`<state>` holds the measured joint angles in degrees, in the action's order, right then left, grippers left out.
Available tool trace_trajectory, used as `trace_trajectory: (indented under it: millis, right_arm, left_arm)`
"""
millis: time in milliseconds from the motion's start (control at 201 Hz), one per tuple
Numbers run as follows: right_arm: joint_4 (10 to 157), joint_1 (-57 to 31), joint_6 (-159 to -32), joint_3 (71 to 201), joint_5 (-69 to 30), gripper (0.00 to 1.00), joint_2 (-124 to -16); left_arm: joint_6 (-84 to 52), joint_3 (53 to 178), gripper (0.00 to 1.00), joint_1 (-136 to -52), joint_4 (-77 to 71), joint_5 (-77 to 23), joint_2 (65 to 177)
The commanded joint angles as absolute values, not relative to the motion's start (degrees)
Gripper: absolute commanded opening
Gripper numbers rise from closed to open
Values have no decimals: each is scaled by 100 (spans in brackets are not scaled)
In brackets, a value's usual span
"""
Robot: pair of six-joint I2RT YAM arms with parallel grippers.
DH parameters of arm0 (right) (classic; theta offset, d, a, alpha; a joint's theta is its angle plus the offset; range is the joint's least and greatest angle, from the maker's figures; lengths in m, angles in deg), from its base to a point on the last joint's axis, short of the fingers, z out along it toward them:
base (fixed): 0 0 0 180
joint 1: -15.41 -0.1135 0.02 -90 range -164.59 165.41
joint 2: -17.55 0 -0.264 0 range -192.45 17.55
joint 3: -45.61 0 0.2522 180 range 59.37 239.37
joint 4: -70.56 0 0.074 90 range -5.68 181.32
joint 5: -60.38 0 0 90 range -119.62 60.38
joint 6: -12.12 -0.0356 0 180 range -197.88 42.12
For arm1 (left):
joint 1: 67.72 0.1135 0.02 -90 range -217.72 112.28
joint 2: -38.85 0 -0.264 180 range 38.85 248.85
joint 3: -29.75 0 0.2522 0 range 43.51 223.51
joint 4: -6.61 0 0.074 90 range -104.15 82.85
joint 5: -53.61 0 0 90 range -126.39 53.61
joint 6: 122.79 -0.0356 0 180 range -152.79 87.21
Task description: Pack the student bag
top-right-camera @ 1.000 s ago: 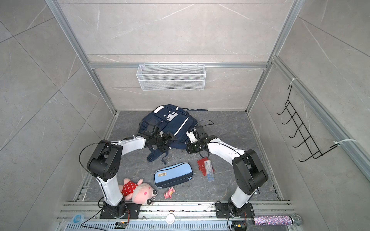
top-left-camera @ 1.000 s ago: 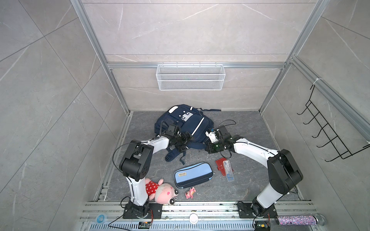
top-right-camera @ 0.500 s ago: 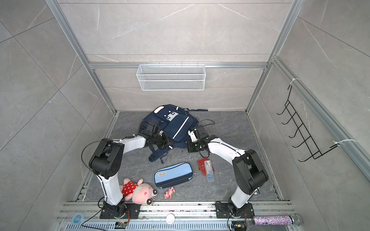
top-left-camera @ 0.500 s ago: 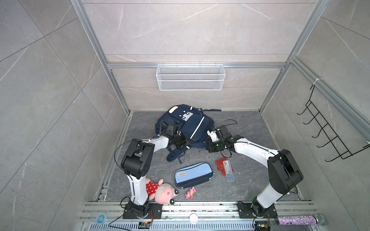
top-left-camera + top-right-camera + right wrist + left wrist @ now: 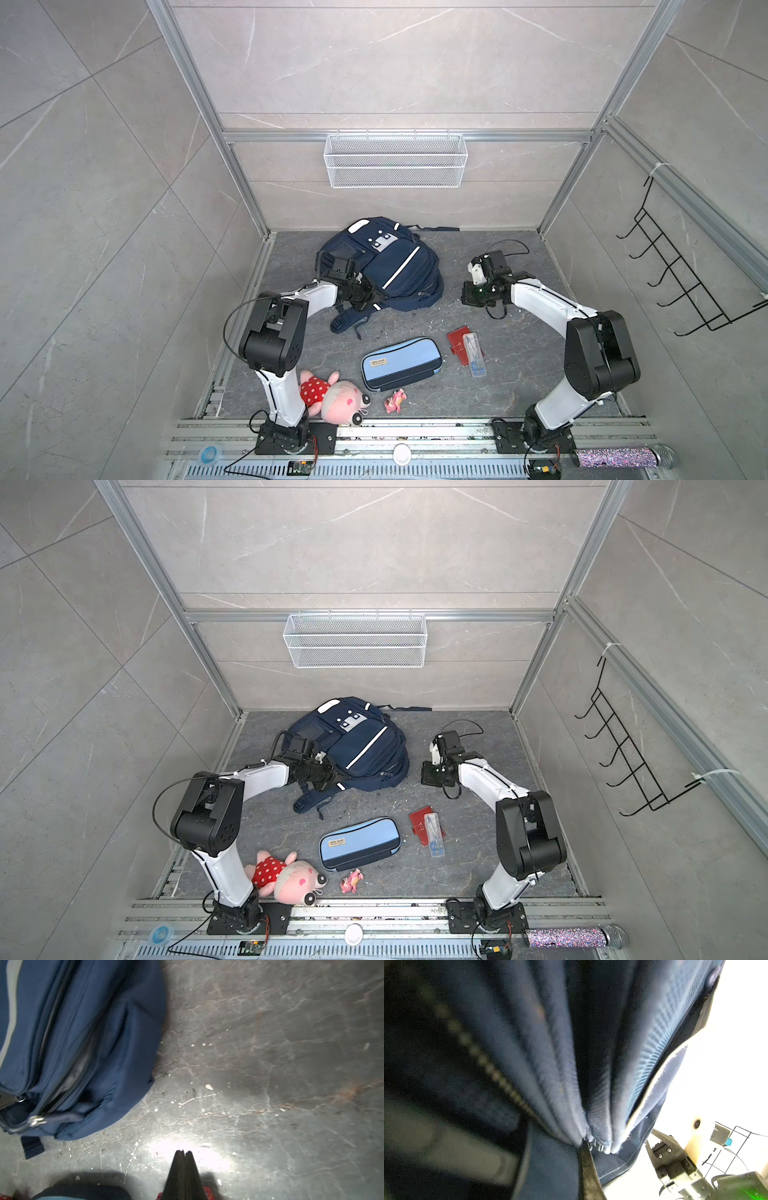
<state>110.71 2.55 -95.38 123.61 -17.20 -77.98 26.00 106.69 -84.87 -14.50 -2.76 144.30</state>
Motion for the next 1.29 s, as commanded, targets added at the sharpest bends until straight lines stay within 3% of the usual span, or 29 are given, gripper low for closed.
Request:
trace_trajectory:
  millis: [0, 184, 339, 478, 553, 657, 896, 1290]
  right_arm:
    - [11213, 409, -9433, 12602, -1896, 0, -7953]
    - [11088, 599, -9373, 12640, -1845, 0, -8010]
    - [10604, 416, -8875, 12679, -635, 0, -7939]
    - [11034, -269, -7950, 13304, -327, 31, -8085]
    - [11159, -549, -7628, 13573, -176, 57, -8182]
    - [11307, -612, -7392, 13821, 197, 72, -8421]
    - [11790, -694, -6979, 14097, 610, 72, -8883]
    - [11625, -991, -7125, 14327, 331, 70, -9396]
  left_arm:
    - [2251, 10778, 0, -8154, -1653, -879, 14119]
    - [1992, 10982, 0, -7921, -1923, -881, 14194]
    - [1646, 11348, 0, -7904, -2217, -800, 14250]
    - [1546, 11360, 0, -7911, -2227, -498, 14278]
    - [1505, 11319, 0, -7907, -2206, -364, 14293]
    - [1451, 11258, 0, -7906, -2207, -234, 14334]
    - [1345, 11281, 0, -7898, -2333, -141, 14345]
    - [1467, 11194, 0, -7910, -2232, -140, 14311]
